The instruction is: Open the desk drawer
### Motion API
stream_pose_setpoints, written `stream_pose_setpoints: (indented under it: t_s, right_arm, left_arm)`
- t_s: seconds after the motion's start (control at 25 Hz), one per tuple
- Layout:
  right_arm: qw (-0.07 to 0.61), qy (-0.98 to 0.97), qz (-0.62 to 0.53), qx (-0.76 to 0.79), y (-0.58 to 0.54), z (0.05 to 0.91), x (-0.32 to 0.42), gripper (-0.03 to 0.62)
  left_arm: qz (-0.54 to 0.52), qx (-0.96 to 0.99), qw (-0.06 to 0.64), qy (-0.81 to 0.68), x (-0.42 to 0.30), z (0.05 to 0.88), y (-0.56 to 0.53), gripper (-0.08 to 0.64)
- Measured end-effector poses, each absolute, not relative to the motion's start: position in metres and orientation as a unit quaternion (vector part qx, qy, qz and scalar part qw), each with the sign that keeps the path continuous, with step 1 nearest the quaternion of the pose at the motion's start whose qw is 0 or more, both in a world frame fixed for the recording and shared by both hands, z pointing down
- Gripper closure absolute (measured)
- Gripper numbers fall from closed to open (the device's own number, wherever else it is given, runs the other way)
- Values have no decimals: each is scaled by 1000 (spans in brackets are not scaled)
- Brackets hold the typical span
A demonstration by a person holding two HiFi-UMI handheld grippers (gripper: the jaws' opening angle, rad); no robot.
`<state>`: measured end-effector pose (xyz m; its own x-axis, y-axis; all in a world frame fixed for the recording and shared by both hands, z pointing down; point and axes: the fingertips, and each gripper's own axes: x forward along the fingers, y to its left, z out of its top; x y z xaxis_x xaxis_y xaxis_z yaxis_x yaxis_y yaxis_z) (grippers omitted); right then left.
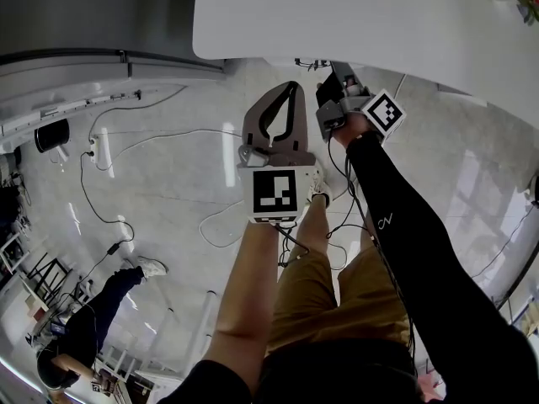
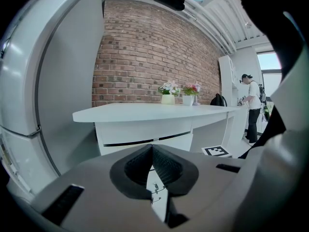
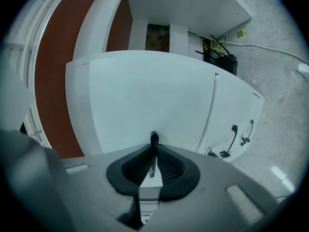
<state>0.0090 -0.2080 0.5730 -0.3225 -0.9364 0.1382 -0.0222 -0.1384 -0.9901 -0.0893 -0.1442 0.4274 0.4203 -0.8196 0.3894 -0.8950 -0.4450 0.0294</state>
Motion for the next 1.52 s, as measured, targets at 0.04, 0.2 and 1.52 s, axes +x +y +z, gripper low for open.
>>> stream_pose_setpoints:
  t_s: [0.04, 0.2, 1.52]
  right_arm:
    - [374, 539, -609, -445, -208, 573, 9, 564]
    - [375, 537, -608, -449, -206, 572, 10, 565]
    - [382, 520, -610, -460, -184, 569, 6, 569]
  left_arm:
    - [161, 834, 117, -514, -90, 428, -144, 552]
    - [168, 834, 116, -513, -88, 429, -140, 552]
    - [169, 819, 124, -533, -106, 434, -129, 552]
